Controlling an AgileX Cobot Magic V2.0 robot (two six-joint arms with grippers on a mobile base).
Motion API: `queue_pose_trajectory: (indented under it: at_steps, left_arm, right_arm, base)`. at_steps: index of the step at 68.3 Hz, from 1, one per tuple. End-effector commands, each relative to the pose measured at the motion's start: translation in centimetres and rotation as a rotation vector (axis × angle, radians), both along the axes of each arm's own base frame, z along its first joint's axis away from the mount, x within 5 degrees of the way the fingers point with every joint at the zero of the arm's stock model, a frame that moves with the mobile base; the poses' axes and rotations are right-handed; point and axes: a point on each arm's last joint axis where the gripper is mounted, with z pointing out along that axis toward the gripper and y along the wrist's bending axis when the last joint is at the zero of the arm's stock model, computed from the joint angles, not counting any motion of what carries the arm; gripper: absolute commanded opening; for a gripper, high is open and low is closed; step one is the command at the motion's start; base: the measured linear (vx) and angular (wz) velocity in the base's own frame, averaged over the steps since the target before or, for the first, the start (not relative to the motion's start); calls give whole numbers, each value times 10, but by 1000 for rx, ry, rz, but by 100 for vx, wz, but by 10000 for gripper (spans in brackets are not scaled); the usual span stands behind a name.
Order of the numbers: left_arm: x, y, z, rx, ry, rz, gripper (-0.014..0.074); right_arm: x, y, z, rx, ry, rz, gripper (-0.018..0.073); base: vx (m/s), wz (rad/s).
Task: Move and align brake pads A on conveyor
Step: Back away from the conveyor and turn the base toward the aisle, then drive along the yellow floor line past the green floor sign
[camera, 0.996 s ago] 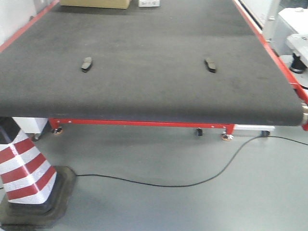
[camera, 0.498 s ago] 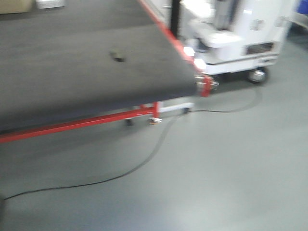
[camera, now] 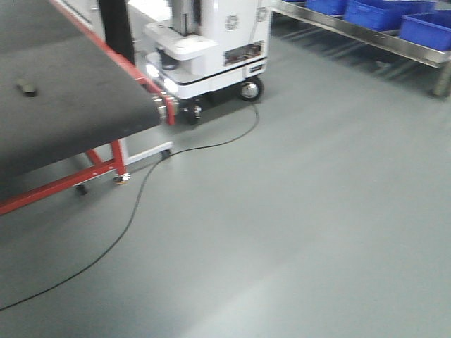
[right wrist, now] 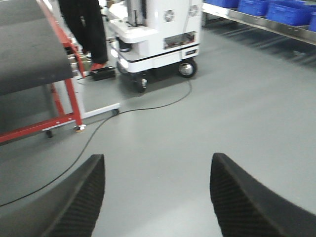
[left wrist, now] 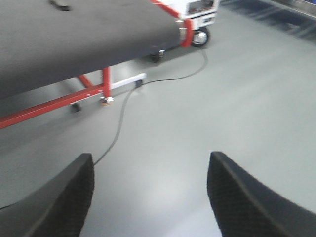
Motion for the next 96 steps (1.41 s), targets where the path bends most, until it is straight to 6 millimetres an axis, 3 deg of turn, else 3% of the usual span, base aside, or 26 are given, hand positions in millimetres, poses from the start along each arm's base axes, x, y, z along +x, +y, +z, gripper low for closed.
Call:
queue_pose_trajectory:
  at_steps: [1,96]
  left_arm:
    - [3,-1,15,-13,-94,-1,461]
    - [3,-1,15,-13,-94,-1,461]
  right_arm:
    - [2,0,14,-3,-84,-3,454]
    - [2,0,14,-2,-85,-3,454]
  base:
    - [-13,-51]
    - [-11,-70]
